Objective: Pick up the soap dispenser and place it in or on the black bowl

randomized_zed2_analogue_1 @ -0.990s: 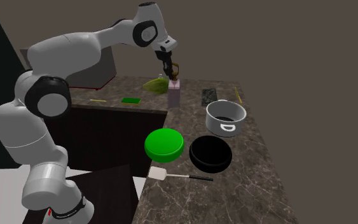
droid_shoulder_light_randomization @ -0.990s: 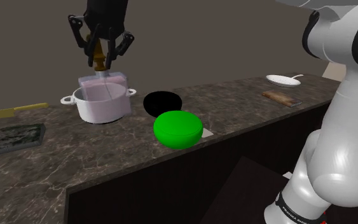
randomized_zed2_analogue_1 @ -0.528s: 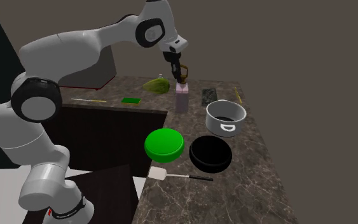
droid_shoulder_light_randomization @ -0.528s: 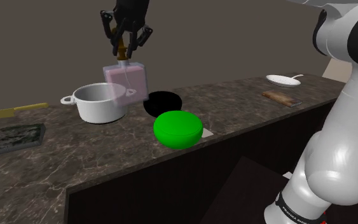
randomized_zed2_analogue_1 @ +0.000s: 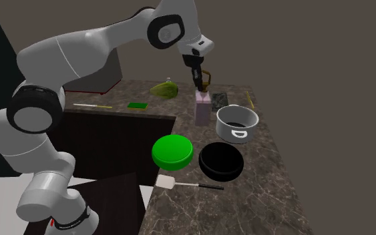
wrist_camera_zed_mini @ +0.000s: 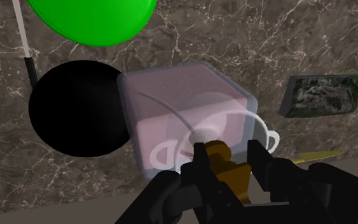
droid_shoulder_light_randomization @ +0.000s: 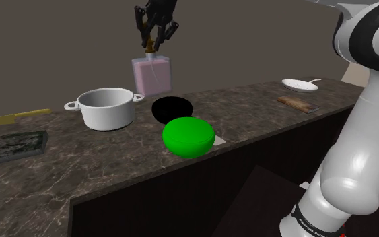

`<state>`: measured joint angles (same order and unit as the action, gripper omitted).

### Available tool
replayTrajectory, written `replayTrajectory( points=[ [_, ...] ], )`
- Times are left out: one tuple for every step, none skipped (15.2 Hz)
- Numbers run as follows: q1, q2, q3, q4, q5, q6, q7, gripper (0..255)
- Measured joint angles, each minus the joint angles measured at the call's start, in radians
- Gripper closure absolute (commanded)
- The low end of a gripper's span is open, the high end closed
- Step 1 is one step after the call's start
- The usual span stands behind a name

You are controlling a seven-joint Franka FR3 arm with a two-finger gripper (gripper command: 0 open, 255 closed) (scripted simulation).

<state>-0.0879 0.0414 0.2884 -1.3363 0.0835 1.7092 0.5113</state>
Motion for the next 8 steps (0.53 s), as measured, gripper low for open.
replayTrajectory(
  points=[
    [-0.015, 0.007, -0.013, 0.010, 0.008, -0.005, -0.028, 255],
    [-0.026, 0.021, -0.023, 0.032, 0.011, -0.016, -0.047, 255],
    [-0.038, 0.029, -0.033, 0.048, 0.018, -0.028, -0.070, 255],
    [-0.050, 0.042, -0.043, 0.079, 0.022, -0.048, -0.089, 255],
    [-0.061, 0.061, -0.052, 0.111, 0.025, -0.064, -0.108, 255],
    [-0.077, 0.063, -0.063, 0.117, 0.034, -0.072, -0.134, 255],
    [-0.088, 0.083, -0.071, 0.147, 0.036, -0.085, -0.152, 255],
    [-0.100, 0.102, -0.080, 0.175, 0.040, -0.097, -0.172, 255]
  ],
)
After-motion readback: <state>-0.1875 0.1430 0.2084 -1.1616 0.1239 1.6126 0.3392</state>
